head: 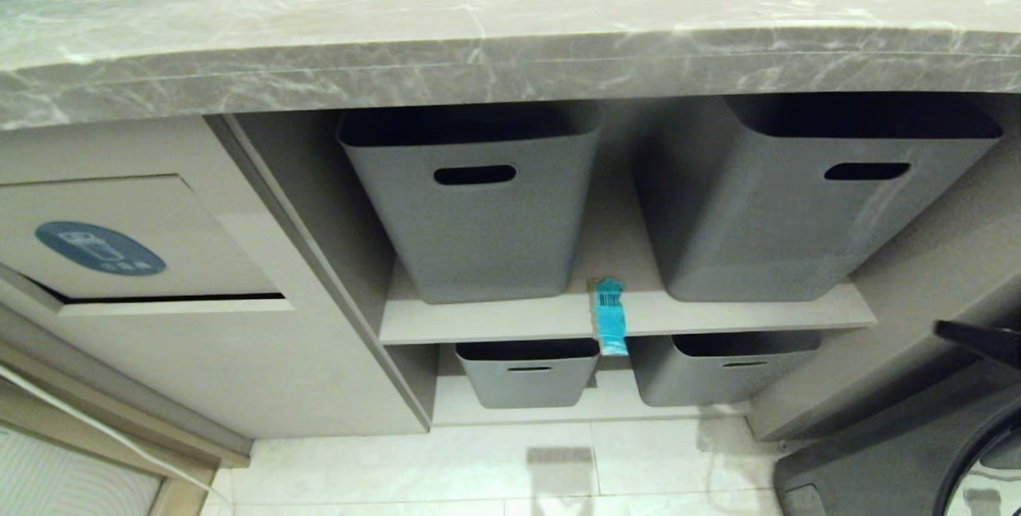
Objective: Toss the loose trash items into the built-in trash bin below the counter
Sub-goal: Pick up the garbage
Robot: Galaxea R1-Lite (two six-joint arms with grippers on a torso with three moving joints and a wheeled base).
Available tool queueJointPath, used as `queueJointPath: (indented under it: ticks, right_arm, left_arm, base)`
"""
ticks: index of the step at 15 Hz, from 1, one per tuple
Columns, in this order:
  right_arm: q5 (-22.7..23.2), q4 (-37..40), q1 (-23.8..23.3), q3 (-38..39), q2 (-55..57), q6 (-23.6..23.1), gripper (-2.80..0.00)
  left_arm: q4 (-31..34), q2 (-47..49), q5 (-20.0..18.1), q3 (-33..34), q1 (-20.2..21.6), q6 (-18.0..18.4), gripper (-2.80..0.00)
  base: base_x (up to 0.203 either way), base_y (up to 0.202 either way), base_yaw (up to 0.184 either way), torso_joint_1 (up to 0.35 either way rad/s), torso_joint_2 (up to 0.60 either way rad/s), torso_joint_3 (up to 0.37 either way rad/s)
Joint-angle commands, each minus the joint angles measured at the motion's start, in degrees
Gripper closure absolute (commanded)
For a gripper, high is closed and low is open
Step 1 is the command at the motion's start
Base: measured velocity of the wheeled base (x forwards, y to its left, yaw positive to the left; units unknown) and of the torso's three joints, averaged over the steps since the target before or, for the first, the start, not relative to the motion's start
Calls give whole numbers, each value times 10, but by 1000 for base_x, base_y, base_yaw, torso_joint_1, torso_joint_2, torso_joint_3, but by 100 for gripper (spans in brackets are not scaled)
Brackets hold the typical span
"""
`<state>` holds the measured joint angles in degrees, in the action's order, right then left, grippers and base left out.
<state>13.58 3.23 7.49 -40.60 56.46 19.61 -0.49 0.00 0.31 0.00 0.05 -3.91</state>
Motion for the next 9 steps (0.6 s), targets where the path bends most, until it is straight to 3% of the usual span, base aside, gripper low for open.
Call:
queueJointPath:
  ticks: [1,2,4,5,9]
  right_arm:
    - [19,-14,55,-38,186,168,-280]
    - [31,-45,101,-46,231,277,-280]
    - [31,-147,146,-31,284,401,-280]
    - [27,-188,153,-6,293,425,-280]
    - [23,-319,162,91,310,449,-280]
  left_arm:
    - [0,1,0,1,0,0,0]
    - [0,1,0,1,0,0,0]
    - [0,1,0,1,0,0,0]
    - [0,1,0,1,0,0,0]
    - [0,1,0,1,0,0,0]
  base:
    - [0,0,0,0,0,0]
    - [0,0,0,0,0,0]
    - [0,0,0,0,0,0]
    - [0,0,0,0,0,0]
    - [0,0,0,0,0,0]
